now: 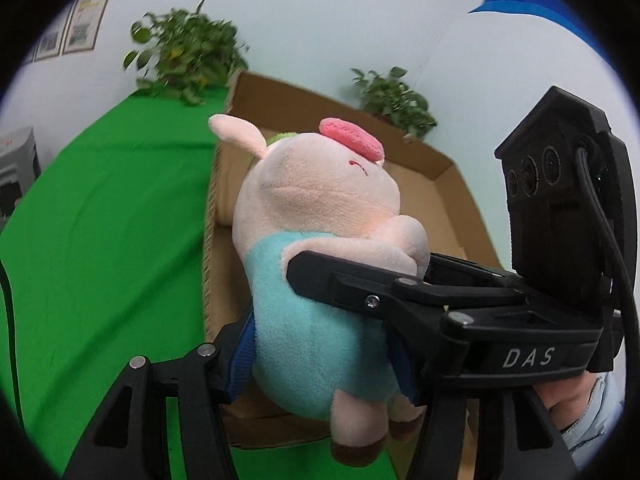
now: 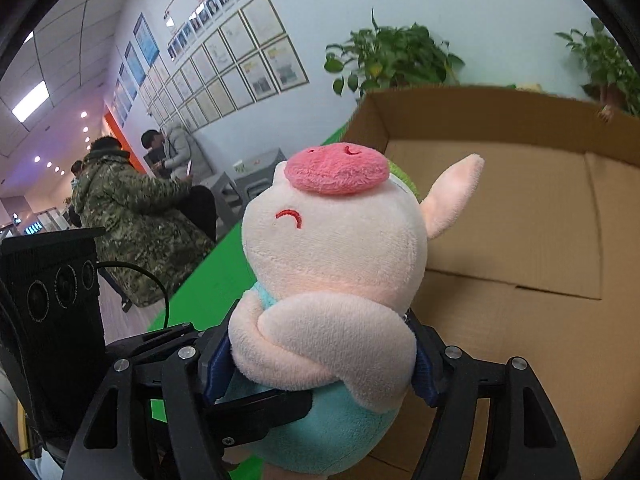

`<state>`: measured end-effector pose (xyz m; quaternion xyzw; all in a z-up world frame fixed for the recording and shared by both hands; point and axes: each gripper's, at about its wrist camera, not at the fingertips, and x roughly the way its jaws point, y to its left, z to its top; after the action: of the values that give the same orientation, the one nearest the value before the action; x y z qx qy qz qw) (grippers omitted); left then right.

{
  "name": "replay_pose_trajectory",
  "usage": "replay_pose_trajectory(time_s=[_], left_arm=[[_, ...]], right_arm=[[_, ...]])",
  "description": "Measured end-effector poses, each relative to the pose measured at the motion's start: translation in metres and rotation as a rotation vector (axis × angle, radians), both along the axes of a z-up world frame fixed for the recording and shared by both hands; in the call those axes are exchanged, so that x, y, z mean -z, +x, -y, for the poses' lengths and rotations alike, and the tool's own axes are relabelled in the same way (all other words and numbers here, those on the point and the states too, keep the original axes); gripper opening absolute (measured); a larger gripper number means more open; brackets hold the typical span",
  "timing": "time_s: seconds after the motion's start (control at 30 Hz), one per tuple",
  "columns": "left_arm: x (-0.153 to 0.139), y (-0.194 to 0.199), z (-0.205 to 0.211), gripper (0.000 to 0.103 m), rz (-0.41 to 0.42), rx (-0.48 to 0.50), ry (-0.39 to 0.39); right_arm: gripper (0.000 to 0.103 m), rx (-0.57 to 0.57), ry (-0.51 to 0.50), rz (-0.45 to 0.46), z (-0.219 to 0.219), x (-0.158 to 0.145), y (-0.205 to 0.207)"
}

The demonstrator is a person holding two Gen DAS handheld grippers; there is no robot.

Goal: Organize objects

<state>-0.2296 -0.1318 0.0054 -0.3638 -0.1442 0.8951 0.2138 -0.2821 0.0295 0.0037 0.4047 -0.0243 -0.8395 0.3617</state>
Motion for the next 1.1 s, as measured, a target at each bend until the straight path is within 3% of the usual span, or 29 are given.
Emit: replay_pose_trajectory(time_s=[0.2,0.3,0.4,0.67,0.87,1.03,1.1], left_arm=[[0.008,0.012,0.0,0.06,0.022,-0.03,-0.056],[0.011,0.022,-0.001,0.057,0.051,-0.041,-0.037],[0.009,0.028,-0.006,0.055,0.06,-0.035,-0.042],[0.008,0.019,0.002,0.06,0.088,-0.04,0.002],[0.003,0.02,0.011,0.06,0.132,-0.028,0.041],[0.0,0.032,0.03,0.063,0.137,-0.034,0.066],[-0.002,0.036,0.036,0.064,0.134,-0.072,0.036]], right_arm=[[0.068,0.005,0.014,0.048,0.023,0.059,-0.008],[0.078,0.005,0.012,0.093,0.031,0.072,-0.017],[0.086,0.01,-0.022,0.15,0.028,0.075,-0.018],[0.086,-0.013,-0.078,0.21,0.013,0.059,-0.008],[0.075,-0.004,-0.056,0.193,0.011,0.065,-0.005],[0.075,-0.001,0.01,0.152,0.027,0.055,0.007],[0.08,0.001,0.025,0.154,0.032,0.049,0.009]])
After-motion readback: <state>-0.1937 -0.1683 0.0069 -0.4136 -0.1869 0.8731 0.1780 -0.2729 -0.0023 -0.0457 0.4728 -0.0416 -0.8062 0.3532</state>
